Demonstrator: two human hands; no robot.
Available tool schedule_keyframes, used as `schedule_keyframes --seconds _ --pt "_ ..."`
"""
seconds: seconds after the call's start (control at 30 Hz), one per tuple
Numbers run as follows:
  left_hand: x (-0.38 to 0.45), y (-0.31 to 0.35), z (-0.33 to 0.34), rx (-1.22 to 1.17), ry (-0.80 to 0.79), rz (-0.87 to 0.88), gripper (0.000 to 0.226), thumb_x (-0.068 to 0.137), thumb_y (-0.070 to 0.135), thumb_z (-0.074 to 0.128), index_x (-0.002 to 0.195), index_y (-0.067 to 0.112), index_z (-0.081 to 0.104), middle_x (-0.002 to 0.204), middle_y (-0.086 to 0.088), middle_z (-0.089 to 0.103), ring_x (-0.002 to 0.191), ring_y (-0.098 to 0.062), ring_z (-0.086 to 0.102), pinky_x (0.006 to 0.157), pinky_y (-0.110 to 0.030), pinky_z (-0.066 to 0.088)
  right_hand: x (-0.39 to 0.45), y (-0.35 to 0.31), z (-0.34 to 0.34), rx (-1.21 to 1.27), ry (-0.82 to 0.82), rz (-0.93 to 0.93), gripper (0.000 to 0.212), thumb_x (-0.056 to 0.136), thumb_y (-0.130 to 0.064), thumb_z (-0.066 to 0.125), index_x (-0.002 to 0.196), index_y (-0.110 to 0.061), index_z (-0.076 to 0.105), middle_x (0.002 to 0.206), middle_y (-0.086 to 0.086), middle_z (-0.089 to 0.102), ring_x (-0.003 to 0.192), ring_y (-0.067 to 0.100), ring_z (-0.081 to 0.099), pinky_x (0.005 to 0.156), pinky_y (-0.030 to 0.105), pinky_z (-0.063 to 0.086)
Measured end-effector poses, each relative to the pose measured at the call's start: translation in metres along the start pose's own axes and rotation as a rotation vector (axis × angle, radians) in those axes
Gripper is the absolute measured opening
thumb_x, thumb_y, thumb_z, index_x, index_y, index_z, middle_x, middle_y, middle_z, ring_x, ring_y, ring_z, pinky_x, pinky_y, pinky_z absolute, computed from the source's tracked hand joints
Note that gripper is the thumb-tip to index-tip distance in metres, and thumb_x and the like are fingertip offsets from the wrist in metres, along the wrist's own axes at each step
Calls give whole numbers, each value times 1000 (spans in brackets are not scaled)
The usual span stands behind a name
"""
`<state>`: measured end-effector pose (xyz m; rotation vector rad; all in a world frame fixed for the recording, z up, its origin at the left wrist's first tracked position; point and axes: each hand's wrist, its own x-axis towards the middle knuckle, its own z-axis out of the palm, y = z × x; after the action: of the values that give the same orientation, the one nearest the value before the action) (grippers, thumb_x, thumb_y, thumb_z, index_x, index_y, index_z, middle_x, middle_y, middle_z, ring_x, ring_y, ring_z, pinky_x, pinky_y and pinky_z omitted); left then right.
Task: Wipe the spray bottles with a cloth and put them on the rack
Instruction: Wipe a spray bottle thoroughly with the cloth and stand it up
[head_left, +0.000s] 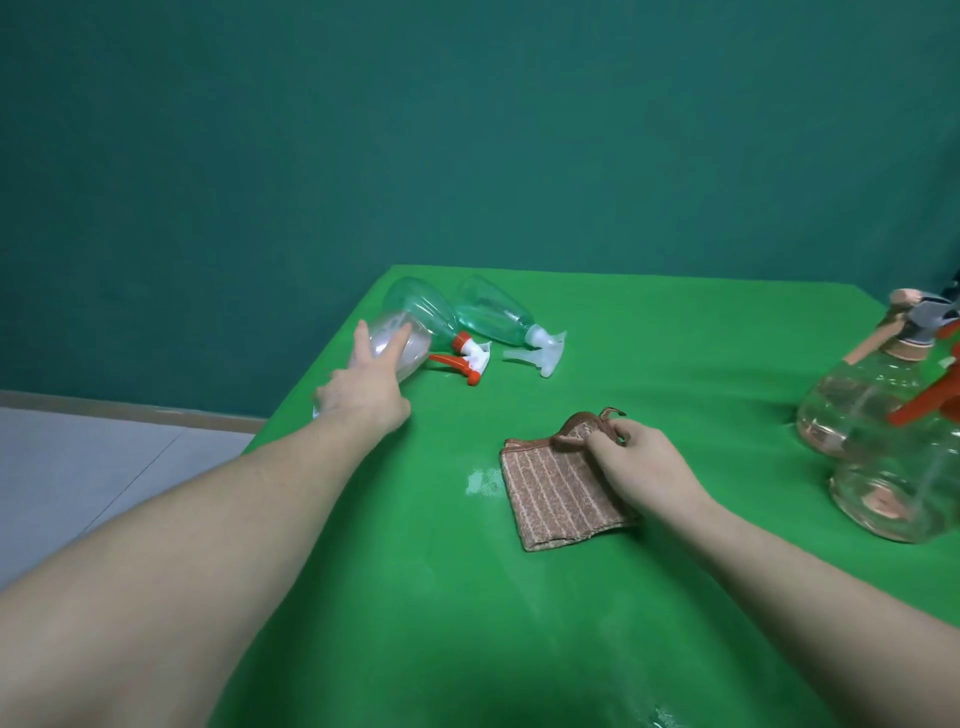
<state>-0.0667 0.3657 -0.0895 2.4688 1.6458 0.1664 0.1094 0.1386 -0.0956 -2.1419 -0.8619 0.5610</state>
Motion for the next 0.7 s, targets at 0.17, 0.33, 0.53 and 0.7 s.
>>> schedule_keyframes --seconds 0.17,0.33,0.53,0.7 --pt "-17 -6 0 -8 17 58 99 88 17 59 157 56 1 160 -4 3 68 -24 59 53 -31 45 -10 -2 4 97 -99 -9 28 83 -28 83 98 -24 60 91 0 75 76 16 74 70 32 61" --pt "-53 3 -6 -96 -15 89 79 93 31 67 155 50 23 160 -5 -3 51 -15 69 55 -31 56 -23 0 5 117 -98 19 15 84 -27 82 92 -23 70 83 0 77 71 17 73 76 39 62" --pt "-107 15 -6 -93 -39 161 64 87 41 71 145 35 42 158 1 -3 69 -20 67 55 -26 50 -48 2 5 160 -41 -12 12 99 -30 62 95 -22 70 86 3 75 83 26 73 82 44 60" --pt "-143 21 -5 -30 -87 283 67 96 58 58 151 28 36 167 3 -14 85 -24 59 72 -30 47 -67 5 5 222 -22 -8 21 104 -33 54 110 -16 64 93 2 71 90 25 70 82 36 55"
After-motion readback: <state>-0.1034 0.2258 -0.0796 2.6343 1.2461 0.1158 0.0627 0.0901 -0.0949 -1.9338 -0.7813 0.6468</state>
